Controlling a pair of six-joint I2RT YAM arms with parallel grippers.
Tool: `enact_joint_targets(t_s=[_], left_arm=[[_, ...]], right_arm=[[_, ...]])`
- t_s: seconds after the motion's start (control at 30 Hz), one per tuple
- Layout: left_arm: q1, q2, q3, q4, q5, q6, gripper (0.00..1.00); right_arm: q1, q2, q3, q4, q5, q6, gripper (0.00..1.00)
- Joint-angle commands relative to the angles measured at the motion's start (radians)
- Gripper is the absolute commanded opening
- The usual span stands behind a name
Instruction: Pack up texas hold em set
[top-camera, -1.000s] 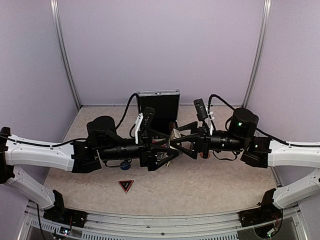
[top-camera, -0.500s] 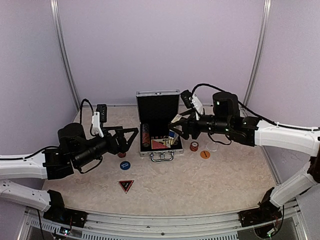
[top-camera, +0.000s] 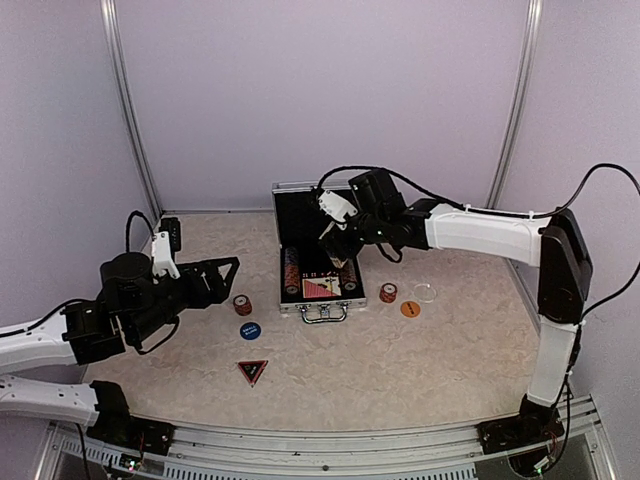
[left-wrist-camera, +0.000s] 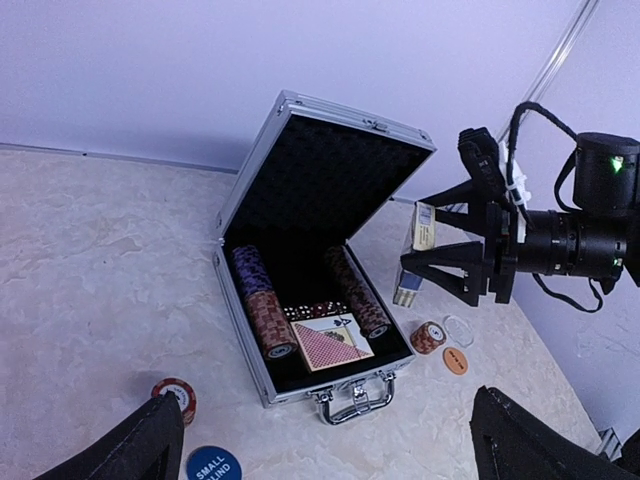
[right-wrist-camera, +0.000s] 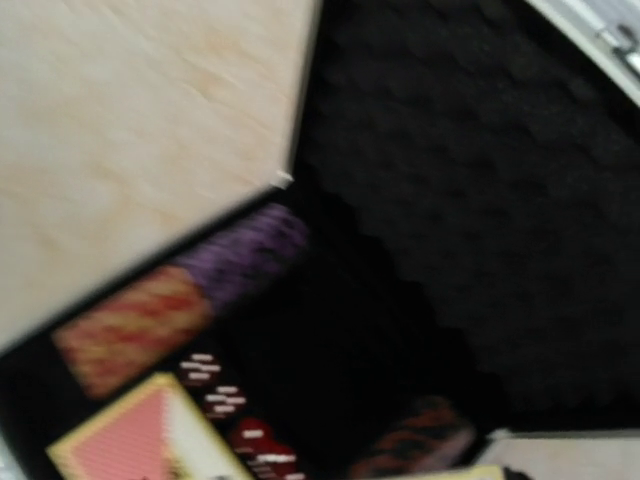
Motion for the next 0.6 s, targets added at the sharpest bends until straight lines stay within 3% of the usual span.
enact_joint_targets(t_s=[0.0,0.2,0.57], left_arm=[[0.021,-0.043,-0.026,-0.07,-0.031,-0.005,0.99],[0.026,-0.082,-0.046,-0.098,-0.057,-0.002,0.99],[0.031,-0.069,-0.066,-0.082,-0.084,-0.007,0.99]], right_arm=[[-0.008,0.108,0.148,-0.104,0.165,-0.165,0.55],[-0.009,0.251,0.32,-0.22,0.199,-0.278,0.57],[0.025,0.362,0.425,-0.279,0.164,-0.446,0.62]])
